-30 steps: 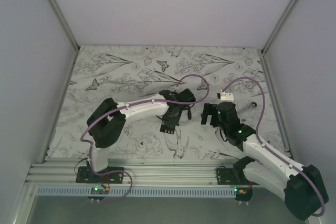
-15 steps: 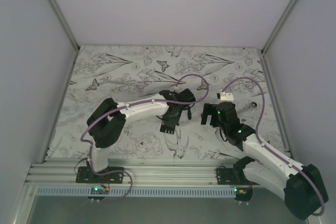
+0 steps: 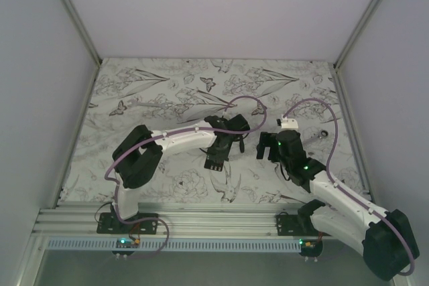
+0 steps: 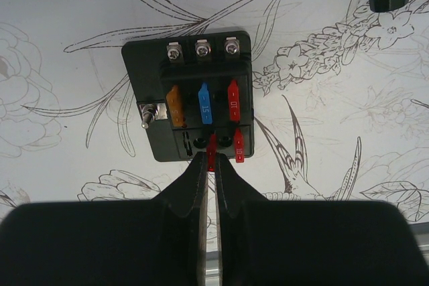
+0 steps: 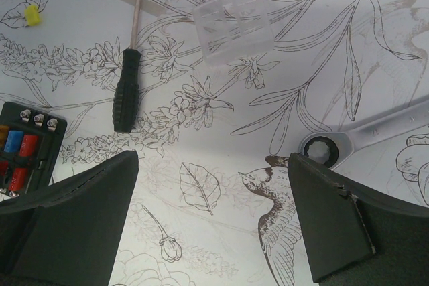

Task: Snap on the fuse box
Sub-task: Install the fuse at the fuse box base.

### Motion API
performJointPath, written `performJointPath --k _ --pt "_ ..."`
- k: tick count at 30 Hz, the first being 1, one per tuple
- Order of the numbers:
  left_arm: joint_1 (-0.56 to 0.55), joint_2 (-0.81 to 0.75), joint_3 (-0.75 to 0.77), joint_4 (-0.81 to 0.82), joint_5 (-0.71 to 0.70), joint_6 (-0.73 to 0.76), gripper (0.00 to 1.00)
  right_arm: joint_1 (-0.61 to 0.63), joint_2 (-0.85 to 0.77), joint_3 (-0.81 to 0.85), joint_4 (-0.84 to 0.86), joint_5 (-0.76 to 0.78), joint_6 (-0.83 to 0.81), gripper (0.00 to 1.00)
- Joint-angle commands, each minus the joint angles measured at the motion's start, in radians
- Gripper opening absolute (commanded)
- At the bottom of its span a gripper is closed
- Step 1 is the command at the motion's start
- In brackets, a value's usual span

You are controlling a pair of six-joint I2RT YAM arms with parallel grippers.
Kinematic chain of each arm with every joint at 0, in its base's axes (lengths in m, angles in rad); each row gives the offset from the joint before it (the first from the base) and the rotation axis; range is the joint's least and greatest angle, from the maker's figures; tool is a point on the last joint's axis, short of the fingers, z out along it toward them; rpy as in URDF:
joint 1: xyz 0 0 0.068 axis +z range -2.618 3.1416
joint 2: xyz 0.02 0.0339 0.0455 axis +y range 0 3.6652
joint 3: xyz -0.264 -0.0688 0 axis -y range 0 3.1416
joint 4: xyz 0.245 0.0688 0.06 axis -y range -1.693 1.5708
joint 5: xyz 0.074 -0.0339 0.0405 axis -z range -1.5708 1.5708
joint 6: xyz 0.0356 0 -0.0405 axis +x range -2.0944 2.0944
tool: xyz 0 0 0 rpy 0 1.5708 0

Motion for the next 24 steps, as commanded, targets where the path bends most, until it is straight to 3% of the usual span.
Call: performJointPath --k 1,24 --pt "-0.006 0.016 -0.021 -0.035 -0.024 -0.017 0.00 -0.009 0.002 0.011 0.010 0.007 0.007 0.99" --pt "-0.011 -0.037 -0.055 -0.036 -0.030 -0.037 0.00 -0.010 0.012 0.014 0.010 0.008 0.008 0.99"
